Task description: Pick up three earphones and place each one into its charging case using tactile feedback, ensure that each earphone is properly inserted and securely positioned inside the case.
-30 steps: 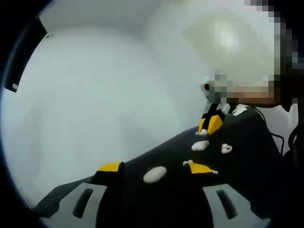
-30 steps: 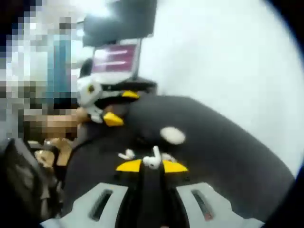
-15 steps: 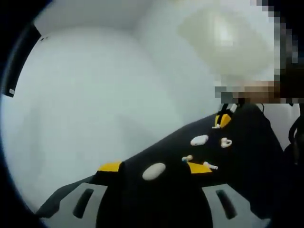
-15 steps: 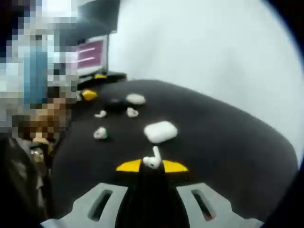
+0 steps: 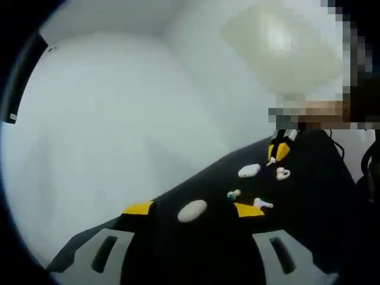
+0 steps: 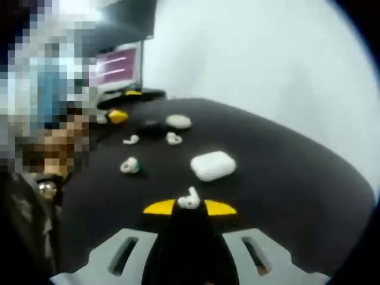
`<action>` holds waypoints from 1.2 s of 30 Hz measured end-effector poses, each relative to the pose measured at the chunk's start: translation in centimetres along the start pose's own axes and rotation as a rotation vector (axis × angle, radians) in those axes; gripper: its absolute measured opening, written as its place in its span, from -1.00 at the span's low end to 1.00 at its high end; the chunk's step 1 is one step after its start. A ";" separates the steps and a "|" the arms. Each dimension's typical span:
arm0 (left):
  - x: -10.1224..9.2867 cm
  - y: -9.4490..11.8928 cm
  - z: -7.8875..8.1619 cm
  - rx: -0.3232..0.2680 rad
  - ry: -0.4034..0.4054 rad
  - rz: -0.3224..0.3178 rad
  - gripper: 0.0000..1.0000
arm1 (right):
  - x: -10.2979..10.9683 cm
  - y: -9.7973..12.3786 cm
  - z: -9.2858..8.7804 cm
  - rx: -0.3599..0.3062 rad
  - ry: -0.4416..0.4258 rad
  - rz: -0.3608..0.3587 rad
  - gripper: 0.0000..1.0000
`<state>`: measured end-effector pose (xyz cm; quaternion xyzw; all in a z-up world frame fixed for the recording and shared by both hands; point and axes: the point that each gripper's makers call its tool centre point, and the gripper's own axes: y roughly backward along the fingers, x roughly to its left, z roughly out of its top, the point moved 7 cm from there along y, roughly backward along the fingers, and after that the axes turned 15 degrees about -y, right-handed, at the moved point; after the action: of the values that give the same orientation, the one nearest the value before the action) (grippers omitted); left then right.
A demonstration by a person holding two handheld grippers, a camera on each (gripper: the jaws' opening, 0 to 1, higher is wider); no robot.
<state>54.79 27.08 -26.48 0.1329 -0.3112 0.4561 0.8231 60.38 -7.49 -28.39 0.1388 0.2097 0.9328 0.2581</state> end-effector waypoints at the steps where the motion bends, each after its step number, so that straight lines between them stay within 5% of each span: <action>1: 0.0 0.0 0.0 -0.001 -0.001 -0.001 -0.05 | 0.1 0.2 0.3 -0.010 0.012 0.001 -0.49; 4: 0.0 0.0 0.0 0.000 -0.002 -0.002 -0.05 | 0.3 0.6 1.7 -0.085 0.010 0.011 -0.49; 7: 0.0 0.0 0.0 -0.001 0.000 -0.002 -0.05 | -0.6 0.5 3.6 -0.200 -0.190 -0.032 -0.42; 10: 0.0 -0.1 0.0 0.004 -0.005 -0.003 -0.05 | -1.6 -0.9 3.8 -0.172 -0.368 -0.075 -0.30; 14: -0.2 -0.2 -0.2 0.024 -0.028 -0.014 -0.07 | -2.5 -3.6 3.4 -0.117 -0.434 -0.128 -0.18; 17: -0.2 -0.2 -0.3 0.027 -0.034 -0.020 -0.07 | -1.9 -5.6 3.5 -0.096 -0.568 -0.086 -0.01; 20: -0.2 -0.2 -0.3 0.023 -0.033 -0.018 -0.07 | -1.9 -6.6 4.1 -0.073 -0.492 -0.140 -0.03; 22: -0.1 -0.2 -0.3 0.018 -0.032 -0.018 -0.07 | -1.9 -7.1 4.0 -0.026 -0.345 -0.213 -0.21; 27: 0.0 -0.2 -0.3 0.014 -0.033 -0.016 -0.07 | -0.6 -7.8 5.0 -0.039 -0.014 -0.162 -0.24; 30: 0.0 -0.2 -0.4 0.012 -0.032 -0.014 -0.07 | 1.3 -7.6 5.7 -0.082 0.192 -0.097 -0.44; 36: 0.0 -0.2 -0.5 0.016 -0.040 -0.018 -0.07 | 2.1 -7.8 5.5 -0.086 0.231 -0.077 -0.57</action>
<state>55.18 27.19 -26.79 0.1514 -0.3230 0.4484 0.8196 63.95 1.51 -26.92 0.0112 0.2028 0.9401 0.2737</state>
